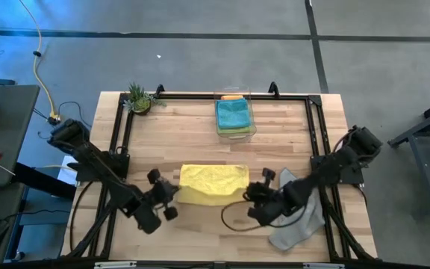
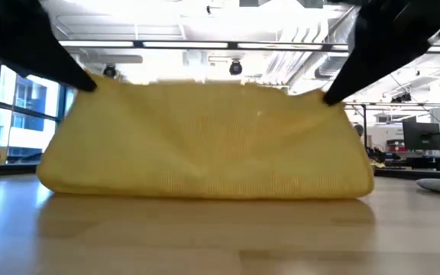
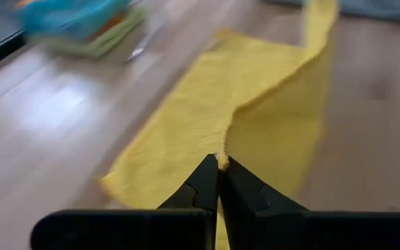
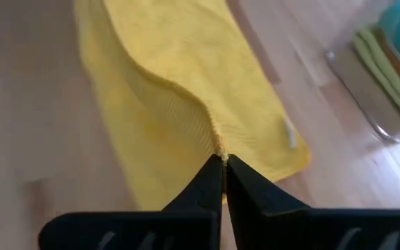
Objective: Fold microfiber towels
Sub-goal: Fold the yellow microfiber cloth
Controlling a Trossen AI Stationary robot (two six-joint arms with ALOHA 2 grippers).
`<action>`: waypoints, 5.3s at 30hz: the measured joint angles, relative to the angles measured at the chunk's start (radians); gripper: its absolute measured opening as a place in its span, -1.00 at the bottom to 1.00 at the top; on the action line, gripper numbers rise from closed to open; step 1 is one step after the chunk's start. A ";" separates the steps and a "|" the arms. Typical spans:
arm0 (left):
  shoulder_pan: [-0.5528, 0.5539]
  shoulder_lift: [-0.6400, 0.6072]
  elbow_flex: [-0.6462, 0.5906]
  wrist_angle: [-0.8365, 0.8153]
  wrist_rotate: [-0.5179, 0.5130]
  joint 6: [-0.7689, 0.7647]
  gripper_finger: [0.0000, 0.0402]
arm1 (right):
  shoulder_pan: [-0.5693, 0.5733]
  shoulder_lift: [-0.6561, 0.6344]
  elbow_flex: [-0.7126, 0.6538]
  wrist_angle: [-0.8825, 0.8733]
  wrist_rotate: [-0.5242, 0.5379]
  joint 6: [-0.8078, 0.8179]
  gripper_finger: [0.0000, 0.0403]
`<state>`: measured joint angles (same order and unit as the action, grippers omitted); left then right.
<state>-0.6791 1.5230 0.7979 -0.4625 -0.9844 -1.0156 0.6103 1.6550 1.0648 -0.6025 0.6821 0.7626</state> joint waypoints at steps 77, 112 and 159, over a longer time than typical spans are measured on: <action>0.503 -0.383 -0.481 0.484 0.533 0.383 -0.77 | -0.453 -0.105 -0.445 0.601 -0.417 0.131 -0.23; 0.479 -0.382 -0.769 1.253 0.469 0.470 -1.00 | -0.453 -0.071 -0.417 0.586 -0.423 0.197 -0.88; 0.504 -0.382 -0.587 0.986 0.646 0.719 -1.00 | -0.249 -0.132 -0.288 0.478 -0.403 0.036 -0.80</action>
<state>-0.1750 1.1408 0.2105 0.5231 -0.3381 -0.2965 0.3609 1.5235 0.7770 -0.1243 0.2788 0.7990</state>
